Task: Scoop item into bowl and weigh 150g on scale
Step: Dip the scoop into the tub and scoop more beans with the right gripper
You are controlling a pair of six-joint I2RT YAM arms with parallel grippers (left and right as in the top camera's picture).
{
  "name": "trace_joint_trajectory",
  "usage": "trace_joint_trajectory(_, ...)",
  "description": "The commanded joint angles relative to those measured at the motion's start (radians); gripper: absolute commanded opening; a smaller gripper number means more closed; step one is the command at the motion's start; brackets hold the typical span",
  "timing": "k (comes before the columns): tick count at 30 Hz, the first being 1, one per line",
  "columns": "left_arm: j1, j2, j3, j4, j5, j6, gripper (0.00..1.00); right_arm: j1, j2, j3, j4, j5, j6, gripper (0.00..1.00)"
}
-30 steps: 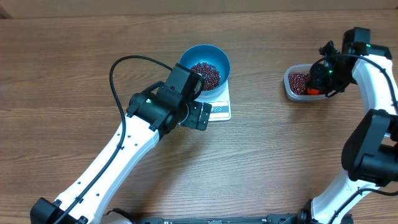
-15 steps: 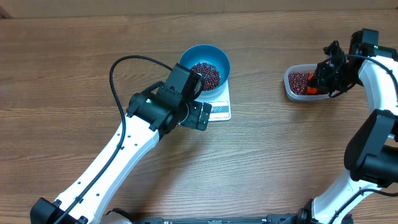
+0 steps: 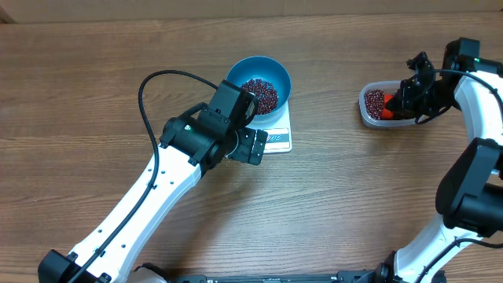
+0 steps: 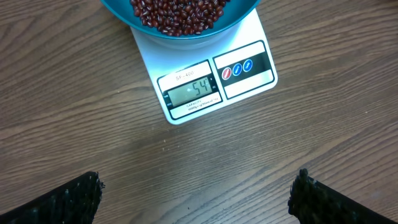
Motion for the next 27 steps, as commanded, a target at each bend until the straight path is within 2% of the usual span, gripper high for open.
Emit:
trace_joint_trajectory(1,0.001,-0.008,-0.006,0.002,-0.010,0.014,0.99,-0.015,-0.011,0.006,-0.014,-0.091,-0.019,0.04)
trace_joint_trajectory(27,0.001,-0.008,-0.006,0.002,-0.010,0.014,0.99,-0.077,0.039,-0.002,-0.021,-0.144,-0.023,0.04)
